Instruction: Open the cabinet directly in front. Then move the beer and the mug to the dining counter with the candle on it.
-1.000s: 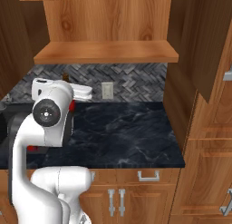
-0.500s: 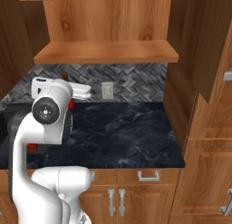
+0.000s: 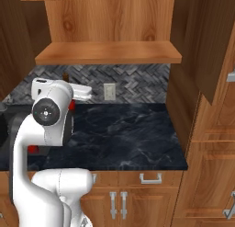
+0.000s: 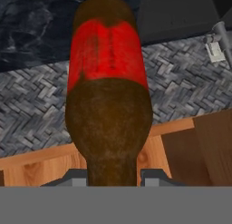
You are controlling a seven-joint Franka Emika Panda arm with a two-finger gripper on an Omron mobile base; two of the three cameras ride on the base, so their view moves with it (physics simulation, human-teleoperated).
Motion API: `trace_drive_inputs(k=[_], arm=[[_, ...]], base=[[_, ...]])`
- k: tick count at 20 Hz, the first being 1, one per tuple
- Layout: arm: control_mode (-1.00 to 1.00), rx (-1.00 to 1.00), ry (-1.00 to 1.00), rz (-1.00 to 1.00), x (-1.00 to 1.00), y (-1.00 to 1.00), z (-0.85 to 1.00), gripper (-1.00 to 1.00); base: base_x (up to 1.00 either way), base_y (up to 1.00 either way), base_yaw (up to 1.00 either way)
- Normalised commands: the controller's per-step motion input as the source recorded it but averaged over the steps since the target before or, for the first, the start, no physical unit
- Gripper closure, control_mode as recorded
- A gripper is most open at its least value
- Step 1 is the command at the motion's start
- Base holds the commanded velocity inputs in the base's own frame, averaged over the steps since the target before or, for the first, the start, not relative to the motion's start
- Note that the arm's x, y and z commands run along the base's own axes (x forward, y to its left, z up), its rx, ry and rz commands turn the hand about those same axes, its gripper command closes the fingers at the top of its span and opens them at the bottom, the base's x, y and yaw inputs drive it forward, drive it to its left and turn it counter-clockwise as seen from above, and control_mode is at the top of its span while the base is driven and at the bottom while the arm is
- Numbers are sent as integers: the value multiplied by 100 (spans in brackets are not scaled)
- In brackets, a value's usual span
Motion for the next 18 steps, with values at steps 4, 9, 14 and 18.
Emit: trace_drive_inputs(k=[4,9,14,18], arm=[[100,0,0,0,0,0,0,100],[100,0,0,0,0,0,0,100],[100,0,0,0,0,0,0,100],[100,0,0,0,0,0,0,100]], base=[[-39,-6,7],[-44,-14,9],[-49,-14,7],[-54,-7,14]])
